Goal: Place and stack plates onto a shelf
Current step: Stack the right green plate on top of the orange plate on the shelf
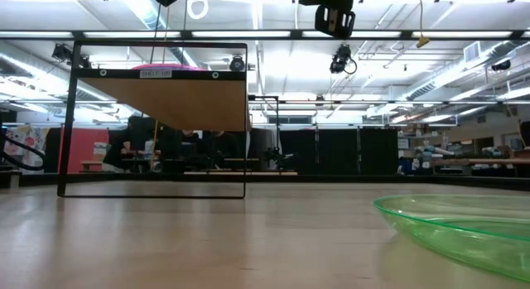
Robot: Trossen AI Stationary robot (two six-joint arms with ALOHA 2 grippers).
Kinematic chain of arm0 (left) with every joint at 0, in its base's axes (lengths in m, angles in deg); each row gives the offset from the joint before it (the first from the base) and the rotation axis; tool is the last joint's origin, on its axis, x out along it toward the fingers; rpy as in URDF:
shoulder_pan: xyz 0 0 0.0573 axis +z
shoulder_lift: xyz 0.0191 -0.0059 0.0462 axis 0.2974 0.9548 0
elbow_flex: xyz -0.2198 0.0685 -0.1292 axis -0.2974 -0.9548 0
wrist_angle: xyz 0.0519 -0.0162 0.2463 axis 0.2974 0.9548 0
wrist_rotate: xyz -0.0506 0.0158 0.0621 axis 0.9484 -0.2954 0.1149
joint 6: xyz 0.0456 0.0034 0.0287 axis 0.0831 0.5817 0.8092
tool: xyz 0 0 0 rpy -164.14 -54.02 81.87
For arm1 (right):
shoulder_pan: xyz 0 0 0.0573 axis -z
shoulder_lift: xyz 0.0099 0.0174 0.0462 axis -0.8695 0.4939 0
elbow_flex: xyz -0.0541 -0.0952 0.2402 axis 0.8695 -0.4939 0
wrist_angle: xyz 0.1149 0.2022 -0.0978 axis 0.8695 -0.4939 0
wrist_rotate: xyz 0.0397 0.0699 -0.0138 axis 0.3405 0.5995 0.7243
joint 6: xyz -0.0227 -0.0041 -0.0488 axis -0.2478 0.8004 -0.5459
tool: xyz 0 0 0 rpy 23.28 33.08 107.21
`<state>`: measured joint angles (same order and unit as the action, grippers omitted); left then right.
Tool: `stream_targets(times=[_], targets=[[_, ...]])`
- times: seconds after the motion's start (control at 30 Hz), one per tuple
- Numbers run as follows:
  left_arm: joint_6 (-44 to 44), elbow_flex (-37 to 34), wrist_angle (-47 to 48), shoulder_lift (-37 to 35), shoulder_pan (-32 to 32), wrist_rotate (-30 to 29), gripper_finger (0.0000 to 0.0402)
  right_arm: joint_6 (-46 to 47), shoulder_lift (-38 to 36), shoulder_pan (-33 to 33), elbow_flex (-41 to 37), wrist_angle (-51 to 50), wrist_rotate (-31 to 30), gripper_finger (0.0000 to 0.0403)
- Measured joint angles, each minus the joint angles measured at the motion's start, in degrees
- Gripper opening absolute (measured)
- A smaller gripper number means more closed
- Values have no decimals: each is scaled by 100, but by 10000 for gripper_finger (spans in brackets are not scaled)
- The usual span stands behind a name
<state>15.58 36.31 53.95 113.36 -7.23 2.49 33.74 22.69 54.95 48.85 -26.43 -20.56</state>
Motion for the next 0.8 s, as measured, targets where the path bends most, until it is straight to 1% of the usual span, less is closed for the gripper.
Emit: stream_targets(times=[0.03, 0.1, 0.17, 0.23, 0.43, 0.67, 0.8], targets=[[0, 0, -1, 0, 0, 12, 7, 0, 0, 13, 0, 6, 93, 90], [-2, 0, -15, 0, 0, 17, 7, -55, -10, 90, 0, 6, 487, 91], [-2, 0, -17, 0, -1, 31, 7, -293, -57, 183, -2, 0, 789, 91], [-2, 0, -15, 0, 0, 78, 7, -457, -207, 270, -4, -57, 772, 90], [0, 0, -11, 0, -7, 188, 7, -787, -922, 579, -4, -282, 311, 90], [13, 0, 2, -4, -2, 184, 7, -1049, -1924, 712, -4, -1410, -681, 90], [14, 2, 4, -9, 45, 205, 7, -1058, -2432, 663, -23, -1984, -967, 90]])
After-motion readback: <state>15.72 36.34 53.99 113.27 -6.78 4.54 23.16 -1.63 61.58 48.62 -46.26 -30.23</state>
